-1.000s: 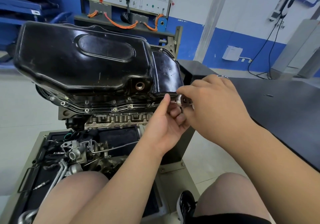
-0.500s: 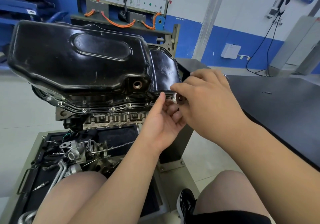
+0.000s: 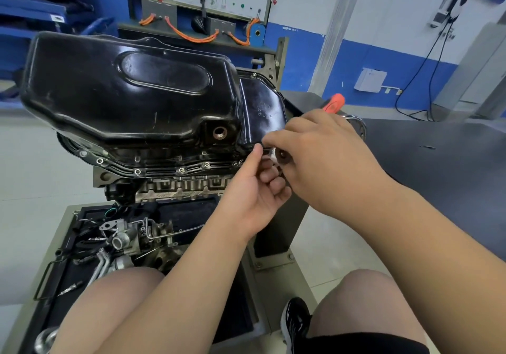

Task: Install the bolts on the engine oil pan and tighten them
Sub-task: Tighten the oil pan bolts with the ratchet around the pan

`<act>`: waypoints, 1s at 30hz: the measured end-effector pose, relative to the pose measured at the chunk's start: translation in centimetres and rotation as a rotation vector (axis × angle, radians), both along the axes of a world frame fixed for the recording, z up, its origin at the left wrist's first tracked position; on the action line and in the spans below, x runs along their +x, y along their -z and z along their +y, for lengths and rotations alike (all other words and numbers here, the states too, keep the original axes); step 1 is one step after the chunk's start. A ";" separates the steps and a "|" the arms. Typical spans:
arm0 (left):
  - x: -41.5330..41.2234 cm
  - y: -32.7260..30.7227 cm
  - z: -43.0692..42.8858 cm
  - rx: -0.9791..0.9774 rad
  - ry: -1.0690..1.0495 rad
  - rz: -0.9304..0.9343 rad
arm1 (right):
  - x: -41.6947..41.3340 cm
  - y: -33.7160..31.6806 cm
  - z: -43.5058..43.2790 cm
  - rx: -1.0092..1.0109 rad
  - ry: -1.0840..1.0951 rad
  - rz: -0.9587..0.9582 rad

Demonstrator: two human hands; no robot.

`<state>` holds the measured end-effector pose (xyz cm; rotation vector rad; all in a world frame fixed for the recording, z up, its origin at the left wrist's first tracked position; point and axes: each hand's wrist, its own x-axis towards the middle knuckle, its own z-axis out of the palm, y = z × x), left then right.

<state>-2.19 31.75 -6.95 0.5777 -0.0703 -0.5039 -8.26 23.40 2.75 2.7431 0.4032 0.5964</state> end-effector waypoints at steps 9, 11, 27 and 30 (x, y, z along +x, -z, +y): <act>-1.6 0.8 1.6 1.098 -0.883 -0.863 | 1.0 0.0 0.1 0.174 0.111 -0.040; -1.3 0.0 1.8 1.136 -0.928 -0.921 | 1.4 -0.1 0.4 0.167 0.077 -0.040; 0.2 -6.9 6.6 1.669 -0.470 -1.474 | 2.3 -2.4 -1.0 -0.138 -0.185 -0.080; 0.2 -7.0 6.3 1.713 -0.468 -1.435 | 1.9 -1.8 -0.5 -0.034 -0.127 -0.075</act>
